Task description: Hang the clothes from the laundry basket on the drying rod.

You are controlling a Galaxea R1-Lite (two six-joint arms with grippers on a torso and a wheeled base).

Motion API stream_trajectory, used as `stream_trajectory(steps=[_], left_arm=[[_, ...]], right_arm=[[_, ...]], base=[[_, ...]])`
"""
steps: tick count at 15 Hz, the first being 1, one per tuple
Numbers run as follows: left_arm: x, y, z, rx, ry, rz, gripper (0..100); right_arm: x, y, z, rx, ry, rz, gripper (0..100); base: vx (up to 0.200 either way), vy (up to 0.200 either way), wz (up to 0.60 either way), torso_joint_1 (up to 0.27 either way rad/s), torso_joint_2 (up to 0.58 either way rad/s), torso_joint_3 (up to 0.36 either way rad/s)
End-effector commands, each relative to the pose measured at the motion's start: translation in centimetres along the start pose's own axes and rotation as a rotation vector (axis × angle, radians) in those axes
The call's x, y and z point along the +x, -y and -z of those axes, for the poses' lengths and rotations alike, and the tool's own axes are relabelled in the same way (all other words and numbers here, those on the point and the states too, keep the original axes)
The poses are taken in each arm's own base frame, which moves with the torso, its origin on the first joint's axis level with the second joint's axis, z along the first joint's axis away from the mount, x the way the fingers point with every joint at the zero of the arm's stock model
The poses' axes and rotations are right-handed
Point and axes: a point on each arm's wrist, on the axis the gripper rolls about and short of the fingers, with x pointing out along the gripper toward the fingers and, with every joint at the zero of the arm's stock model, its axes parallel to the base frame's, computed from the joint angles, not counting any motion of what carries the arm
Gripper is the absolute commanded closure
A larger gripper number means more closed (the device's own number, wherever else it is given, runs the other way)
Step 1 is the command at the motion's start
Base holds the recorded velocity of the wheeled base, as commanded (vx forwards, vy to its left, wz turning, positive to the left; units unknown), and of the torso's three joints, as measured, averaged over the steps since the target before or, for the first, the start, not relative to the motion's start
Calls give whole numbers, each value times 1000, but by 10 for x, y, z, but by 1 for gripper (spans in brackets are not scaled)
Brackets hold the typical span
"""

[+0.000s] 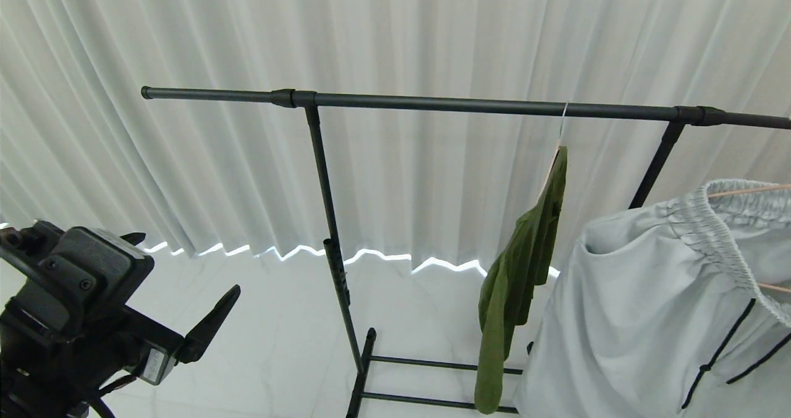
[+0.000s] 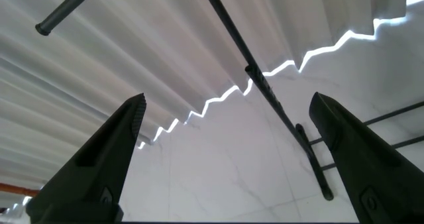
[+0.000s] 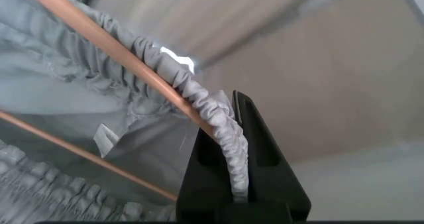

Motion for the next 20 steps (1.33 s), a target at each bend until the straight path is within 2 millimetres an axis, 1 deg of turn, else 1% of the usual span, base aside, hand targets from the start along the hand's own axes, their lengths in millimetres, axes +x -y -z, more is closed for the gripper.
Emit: stream_trajectory(steps=[1, 5, 10, 17, 20], left_arm=[[1, 1, 1, 24, -9, 3, 0], [2, 1, 1, 45, -11, 5, 0], [2, 1, 0, 46, -8, 4, 0], [3, 1, -1, 43, -6, 3, 0], [3, 1, -1, 43, -6, 3, 0]], right_arm=[[-9, 11, 8, 23, -43, 84, 100], [-9, 24, 18, 51, -166, 231, 100], [-6, 26, 21, 55, -199, 257, 100], [-1, 23, 23, 47, -220, 243, 100], [5, 21, 24, 58, -236, 232, 100]], base=[[0, 0, 0, 0, 0, 0], [0, 0, 0, 0, 0, 0], [0, 0, 0, 0, 0, 0], [200, 0, 0, 6, 0, 5], [200, 0, 0, 2, 4, 5]])
